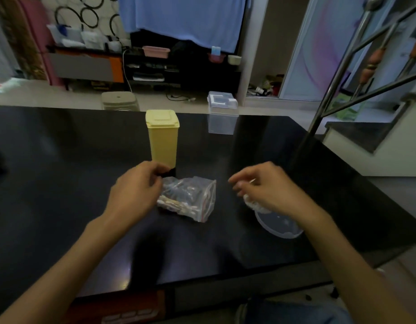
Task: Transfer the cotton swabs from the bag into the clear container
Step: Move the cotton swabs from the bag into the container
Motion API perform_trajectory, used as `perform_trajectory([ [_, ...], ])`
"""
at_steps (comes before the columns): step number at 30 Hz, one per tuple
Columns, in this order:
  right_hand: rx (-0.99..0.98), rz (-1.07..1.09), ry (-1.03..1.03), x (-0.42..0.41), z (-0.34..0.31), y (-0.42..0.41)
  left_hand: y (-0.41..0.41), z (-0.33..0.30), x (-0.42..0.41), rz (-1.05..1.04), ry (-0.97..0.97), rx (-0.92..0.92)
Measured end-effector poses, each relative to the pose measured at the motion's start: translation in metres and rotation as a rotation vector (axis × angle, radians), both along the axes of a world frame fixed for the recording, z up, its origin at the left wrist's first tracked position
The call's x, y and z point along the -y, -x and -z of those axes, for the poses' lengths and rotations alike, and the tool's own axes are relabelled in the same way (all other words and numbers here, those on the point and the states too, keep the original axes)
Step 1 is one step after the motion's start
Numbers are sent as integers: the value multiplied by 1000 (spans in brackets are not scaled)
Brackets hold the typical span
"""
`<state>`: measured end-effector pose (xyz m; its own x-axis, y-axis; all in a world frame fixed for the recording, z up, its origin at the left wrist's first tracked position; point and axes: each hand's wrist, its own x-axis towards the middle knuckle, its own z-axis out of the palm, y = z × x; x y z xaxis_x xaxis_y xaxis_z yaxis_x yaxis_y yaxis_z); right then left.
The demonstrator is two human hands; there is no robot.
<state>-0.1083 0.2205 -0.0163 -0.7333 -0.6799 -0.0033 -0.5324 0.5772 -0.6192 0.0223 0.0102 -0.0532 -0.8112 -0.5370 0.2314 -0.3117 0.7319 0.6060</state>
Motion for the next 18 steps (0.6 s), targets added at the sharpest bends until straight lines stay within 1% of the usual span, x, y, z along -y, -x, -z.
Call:
perform_trajectory([
  [2, 39, -63, -106, 22, 21, -9, -7, 15, 11, 3, 50, 68],
  [4, -31, -62, -161, 35, 40, -11, -7, 30, 13, 112, 110, 87],
  [6, -109, -71, -156, 42, 55, -8, -4, 41, 14, 276, 164, 114],
  [8, -128, -114, -108, 44, 65, -6, 1, 51, 12, 364, 193, 212],
  [10, -132, -190, -14, 45, 71, -4, 5, 58, 9, 359, 165, 288],
  [12, -158, -260, 17, 47, 75, -5, 6, 59, 6, 337, 118, 286],
  [15, -218, -252, -42, 47, 84, -6, 7, 58, 2, 303, 86, 246],
  [16, -208, -245, -65, 46, 85, -7, 6, 59, 2, 298, 85, 238],
  [18, -126, -255, -113, 45, 86, -8, 7, 61, 0, 295, 77, 216],
])
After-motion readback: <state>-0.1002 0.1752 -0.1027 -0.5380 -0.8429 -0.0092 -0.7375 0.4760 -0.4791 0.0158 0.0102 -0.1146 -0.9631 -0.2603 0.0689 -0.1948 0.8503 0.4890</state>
